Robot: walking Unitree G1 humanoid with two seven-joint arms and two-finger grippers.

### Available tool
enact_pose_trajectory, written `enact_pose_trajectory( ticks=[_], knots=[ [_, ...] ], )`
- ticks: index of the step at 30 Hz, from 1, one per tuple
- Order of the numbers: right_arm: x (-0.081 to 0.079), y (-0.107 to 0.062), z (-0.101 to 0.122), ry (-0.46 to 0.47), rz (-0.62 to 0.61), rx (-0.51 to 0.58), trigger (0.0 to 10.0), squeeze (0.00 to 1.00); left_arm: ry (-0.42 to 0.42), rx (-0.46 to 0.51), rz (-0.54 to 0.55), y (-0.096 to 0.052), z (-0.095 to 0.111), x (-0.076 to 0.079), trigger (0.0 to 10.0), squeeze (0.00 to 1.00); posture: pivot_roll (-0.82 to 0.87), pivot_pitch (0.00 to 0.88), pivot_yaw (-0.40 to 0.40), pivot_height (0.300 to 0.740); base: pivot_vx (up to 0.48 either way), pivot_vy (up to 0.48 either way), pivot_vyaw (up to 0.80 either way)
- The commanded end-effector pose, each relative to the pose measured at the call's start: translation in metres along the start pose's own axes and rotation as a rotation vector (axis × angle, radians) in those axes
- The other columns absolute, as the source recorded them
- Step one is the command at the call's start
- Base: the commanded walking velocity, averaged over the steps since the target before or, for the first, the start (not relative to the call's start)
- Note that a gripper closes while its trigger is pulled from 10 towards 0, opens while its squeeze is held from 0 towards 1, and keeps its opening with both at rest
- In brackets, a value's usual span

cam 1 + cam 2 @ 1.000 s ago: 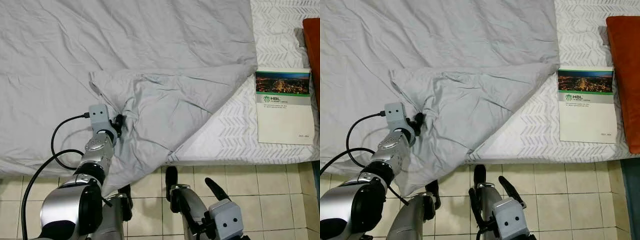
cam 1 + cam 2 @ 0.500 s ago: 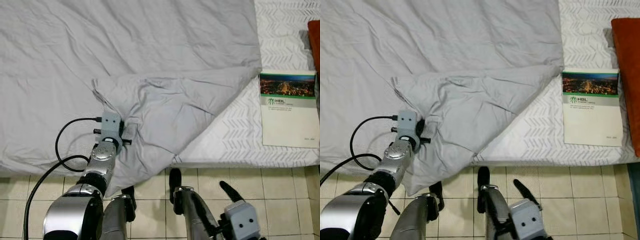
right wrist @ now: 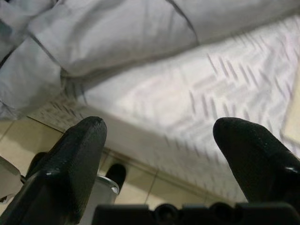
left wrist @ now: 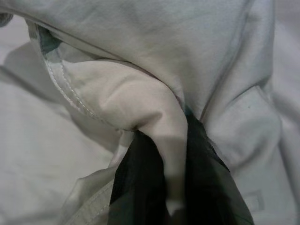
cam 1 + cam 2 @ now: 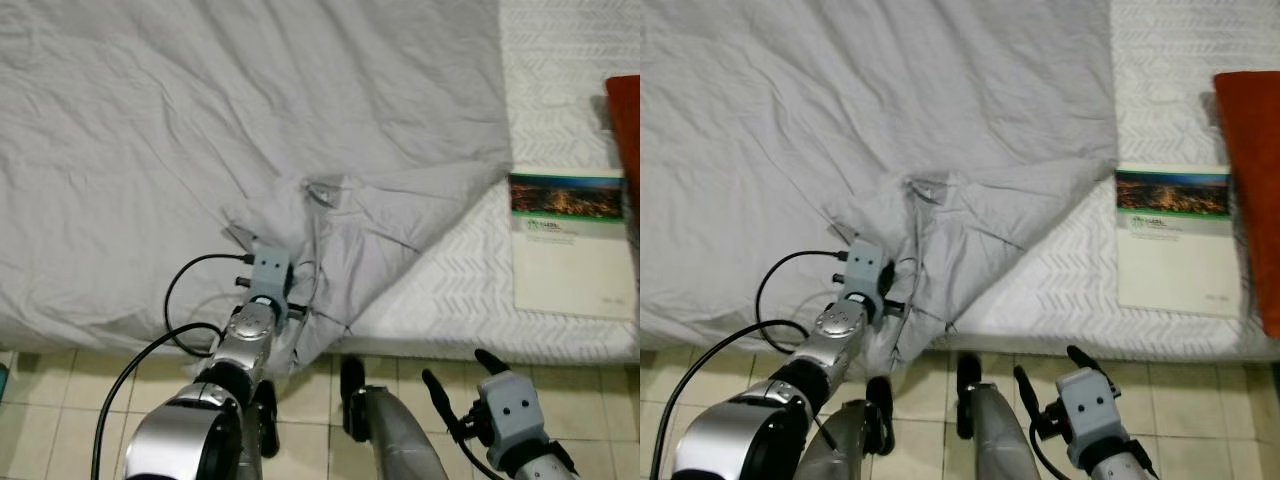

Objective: Clean up the room

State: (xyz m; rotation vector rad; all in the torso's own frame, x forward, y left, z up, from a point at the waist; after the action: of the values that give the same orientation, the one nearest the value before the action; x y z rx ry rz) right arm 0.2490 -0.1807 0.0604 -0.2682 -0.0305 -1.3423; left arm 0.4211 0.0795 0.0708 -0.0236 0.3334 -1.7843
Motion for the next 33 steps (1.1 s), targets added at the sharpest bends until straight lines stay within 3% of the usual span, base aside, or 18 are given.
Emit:
enact_pose_trajectory(
  ticks=[1, 4, 7, 10, 19, 29, 33],
  knots=[
    [-0.009, -0.005, -0.018, 0.039, 0.024, -0.065, 10.0, 0.0, 0.009, -0.075, -0.021, -0.006, -0.025, 0.004, 10.0, 0.0, -0.3, 0.385, 0.03, 0.74, 0.0, -0.48, 0.0],
    [-0.019, -0.006, -0.025, 0.045, 0.095, -0.087, 10.0, 0.0, 0.024, -0.071, -0.042, -0.006, -0.024, 0.011, 10.0, 0.0, -0.3, 0.381, 0.038, 0.74, 0.0, -0.48, 0.0],
    [-0.032, -0.017, -0.046, 0.022, 0.176, -0.151, 10.0, 0.0, 0.053, -0.072, -0.075, -0.007, -0.027, 0.022, 10.0, 0.0, -0.29, 0.385, 0.046, 0.74, 0.0, -0.48, 0.0],
    [-0.036, -0.023, -0.055, 0.019, 0.196, -0.179, 10.0, 0.0, 0.088, -0.079, -0.091, -0.009, -0.031, 0.027, 10.0, 0.0, -0.29, 0.384, 0.048, 0.74, 0.0, -0.16, 0.0],
    [-0.036, -0.018, -0.06, 0.024, 0.199, -0.19, 10.0, 0.0, 0.117, -0.095, -0.102, -0.013, -0.041, 0.034, 10.0, 0.0, -0.29, 0.378, 0.059, 0.74, 0.0, 0.0, 0.0],
    [-0.038, -0.015, -0.064, 0.017, 0.211, -0.195, 10.0, 0.0, 0.159, -0.113, -0.156, -0.017, -0.048, 0.053, 10.0, 0.0, -0.3, 0.369, 0.071, 0.74, -0.26, -0.391, 0.0],
    [-0.039, -0.015, -0.066, 0.015, 0.213, -0.2, 10.0, 0.0, 0.164, -0.098, -0.183, -0.019, -0.048, 0.061, 10.0, 0.0, -0.3, 0.369, 0.076, 0.74, 0.0, 0.0, 0.0]
  ],
)
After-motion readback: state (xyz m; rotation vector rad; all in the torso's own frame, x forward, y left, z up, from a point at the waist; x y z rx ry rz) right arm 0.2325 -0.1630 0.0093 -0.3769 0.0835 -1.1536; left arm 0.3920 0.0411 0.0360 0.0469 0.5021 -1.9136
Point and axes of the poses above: a point about 5 cm out from each wrist's last joint towards the gripper, its own y axis pointing out of the wrist towards the gripper, its own z axis along the axis of the wrist's last joint, x = y × z, the point moved 6 cm from there along y, pointing out of the wrist towards the gripper, and after that the axes turned 4 degrees about y, right-handed, at the moved point
